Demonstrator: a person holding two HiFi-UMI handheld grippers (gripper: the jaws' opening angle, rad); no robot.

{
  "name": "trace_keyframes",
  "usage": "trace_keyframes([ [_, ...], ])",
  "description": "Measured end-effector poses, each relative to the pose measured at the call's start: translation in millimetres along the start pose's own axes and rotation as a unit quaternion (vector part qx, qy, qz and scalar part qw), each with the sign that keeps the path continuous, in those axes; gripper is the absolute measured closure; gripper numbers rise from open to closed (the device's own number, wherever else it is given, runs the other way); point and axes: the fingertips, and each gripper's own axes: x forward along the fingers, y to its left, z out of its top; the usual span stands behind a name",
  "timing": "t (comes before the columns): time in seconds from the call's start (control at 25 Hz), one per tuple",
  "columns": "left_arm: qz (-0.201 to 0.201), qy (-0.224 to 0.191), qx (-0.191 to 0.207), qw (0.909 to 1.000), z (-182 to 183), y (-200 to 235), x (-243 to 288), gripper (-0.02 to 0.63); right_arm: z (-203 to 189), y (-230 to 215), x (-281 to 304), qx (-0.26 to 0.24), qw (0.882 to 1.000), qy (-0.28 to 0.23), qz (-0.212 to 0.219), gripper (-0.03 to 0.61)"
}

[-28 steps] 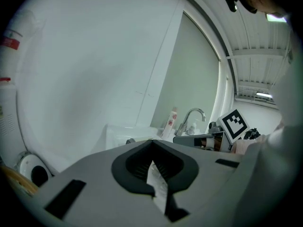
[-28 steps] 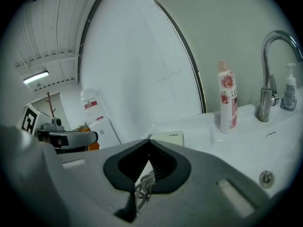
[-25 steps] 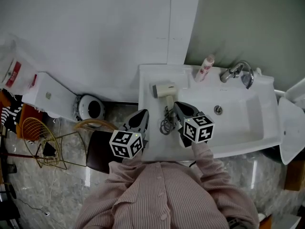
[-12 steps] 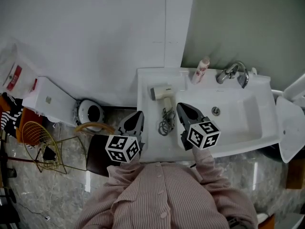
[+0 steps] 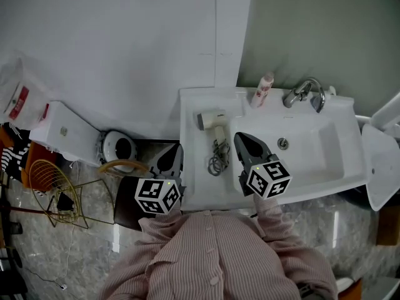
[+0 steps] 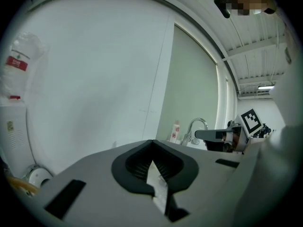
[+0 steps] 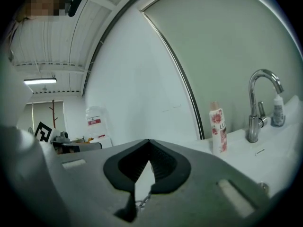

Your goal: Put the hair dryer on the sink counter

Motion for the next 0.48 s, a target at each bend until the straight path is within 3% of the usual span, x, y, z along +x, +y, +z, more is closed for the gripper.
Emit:
trace_keyframes([
  [0.48, 0.003, -0.004, 0.005, 1.0000, -2, 1, -7, 0.617, -7, -7, -14, 0.003, 0.999, -0.006, -0.032, 0.574],
])
